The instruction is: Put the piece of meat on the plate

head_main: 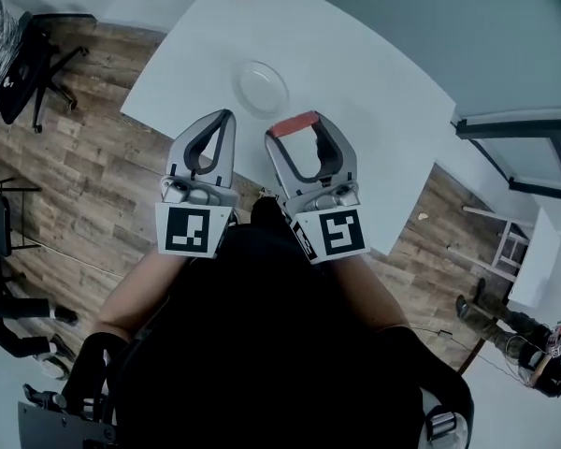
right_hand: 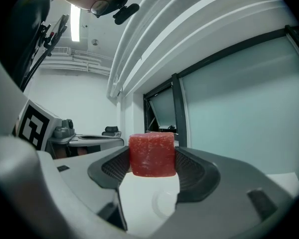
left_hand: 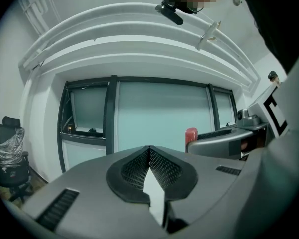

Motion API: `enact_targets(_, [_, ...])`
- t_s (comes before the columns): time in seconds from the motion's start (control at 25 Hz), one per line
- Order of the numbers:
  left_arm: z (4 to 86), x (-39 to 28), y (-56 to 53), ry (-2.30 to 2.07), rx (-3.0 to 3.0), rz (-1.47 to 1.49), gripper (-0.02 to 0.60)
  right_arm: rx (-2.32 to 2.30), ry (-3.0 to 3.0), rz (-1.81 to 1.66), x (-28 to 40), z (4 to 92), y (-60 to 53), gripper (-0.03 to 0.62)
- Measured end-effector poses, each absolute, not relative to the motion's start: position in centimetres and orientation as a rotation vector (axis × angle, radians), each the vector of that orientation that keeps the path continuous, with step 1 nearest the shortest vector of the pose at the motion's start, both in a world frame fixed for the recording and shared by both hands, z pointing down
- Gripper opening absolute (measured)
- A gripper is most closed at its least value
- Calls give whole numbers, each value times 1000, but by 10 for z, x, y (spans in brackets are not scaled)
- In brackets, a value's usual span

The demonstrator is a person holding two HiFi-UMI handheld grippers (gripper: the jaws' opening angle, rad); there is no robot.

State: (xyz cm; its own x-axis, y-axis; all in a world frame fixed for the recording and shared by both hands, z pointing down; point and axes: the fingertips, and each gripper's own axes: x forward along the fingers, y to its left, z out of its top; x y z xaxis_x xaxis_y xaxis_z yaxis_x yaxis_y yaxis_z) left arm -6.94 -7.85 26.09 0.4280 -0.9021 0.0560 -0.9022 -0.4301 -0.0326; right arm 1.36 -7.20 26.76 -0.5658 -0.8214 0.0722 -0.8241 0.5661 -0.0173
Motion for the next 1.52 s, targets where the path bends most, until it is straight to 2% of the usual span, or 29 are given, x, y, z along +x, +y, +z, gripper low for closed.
enact_targets(0.76, [292, -42, -151, -1750, 2475, 273, 5, 1221, -2806, 227, 27, 297, -157, 282])
enact_targets(1.52, [394, -80, -205, -1650, 2332, 350, 5, 1131, -2585, 454, -1, 402, -185, 282])
